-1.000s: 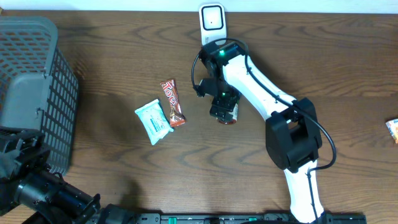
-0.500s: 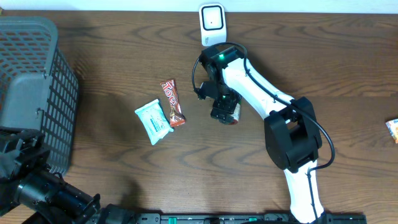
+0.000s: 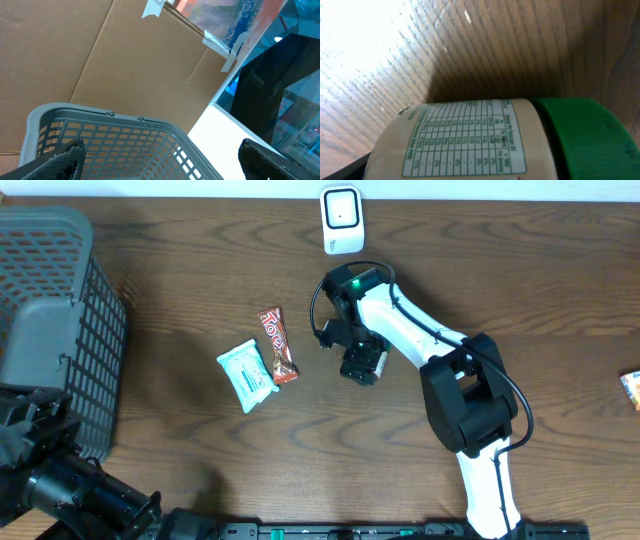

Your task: Scan the item barcode

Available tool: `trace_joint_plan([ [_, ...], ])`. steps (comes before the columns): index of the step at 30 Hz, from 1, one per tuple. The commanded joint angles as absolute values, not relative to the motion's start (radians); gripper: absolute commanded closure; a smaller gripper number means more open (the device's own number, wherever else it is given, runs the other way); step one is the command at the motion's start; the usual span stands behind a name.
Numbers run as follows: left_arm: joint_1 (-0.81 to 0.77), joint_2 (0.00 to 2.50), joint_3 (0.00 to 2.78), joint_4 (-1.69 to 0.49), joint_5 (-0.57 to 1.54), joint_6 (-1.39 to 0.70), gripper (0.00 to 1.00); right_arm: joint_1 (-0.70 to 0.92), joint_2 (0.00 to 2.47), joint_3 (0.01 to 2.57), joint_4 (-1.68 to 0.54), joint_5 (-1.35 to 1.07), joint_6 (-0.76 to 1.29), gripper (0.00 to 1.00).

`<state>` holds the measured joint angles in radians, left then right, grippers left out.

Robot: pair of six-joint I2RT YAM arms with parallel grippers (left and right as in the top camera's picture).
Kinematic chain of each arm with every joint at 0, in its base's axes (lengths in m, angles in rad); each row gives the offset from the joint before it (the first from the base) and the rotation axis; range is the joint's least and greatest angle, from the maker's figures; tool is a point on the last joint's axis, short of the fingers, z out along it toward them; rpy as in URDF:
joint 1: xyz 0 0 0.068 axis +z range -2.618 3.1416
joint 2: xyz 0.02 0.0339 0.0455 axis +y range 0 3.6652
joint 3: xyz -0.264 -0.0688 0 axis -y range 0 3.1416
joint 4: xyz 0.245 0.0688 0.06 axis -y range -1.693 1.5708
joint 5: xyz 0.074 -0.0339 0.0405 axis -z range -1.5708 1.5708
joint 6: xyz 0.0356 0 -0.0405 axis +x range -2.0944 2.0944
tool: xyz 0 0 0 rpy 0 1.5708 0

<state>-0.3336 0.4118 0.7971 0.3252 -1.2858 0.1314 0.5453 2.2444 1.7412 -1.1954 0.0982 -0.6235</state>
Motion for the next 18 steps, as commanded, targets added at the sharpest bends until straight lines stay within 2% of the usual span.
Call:
trace_joint_plan([
  [1,-0.329,0.405,0.804,0.329,-1.296,0.137,0.02,0.550,2.228,1.733,-1.190,0.100,-0.596,0.08],
  [5,-0.329,0.405,0.804,0.329,-1.296,0.137,0.02,0.551,2.228,1.732,-1.189,0.100,-0.573,0.17],
  [9,-0.329,0.405,0.804,0.329,-1.296,0.137,0.02,0.557,2.228,1.732,-1.177,0.099,-0.483,0.20],
  [15,-0.329,0.405,0.804,0.329,-1.296,0.137,0.02,0.576,2.228,1.732,-1.183,0.095,-0.263,0.18],
  [18,-0.329,0.405,0.804,0.329,-1.296,0.137,0.02,0.586,2.228,1.733,-1.199,0.069,-0.143,0.23],
])
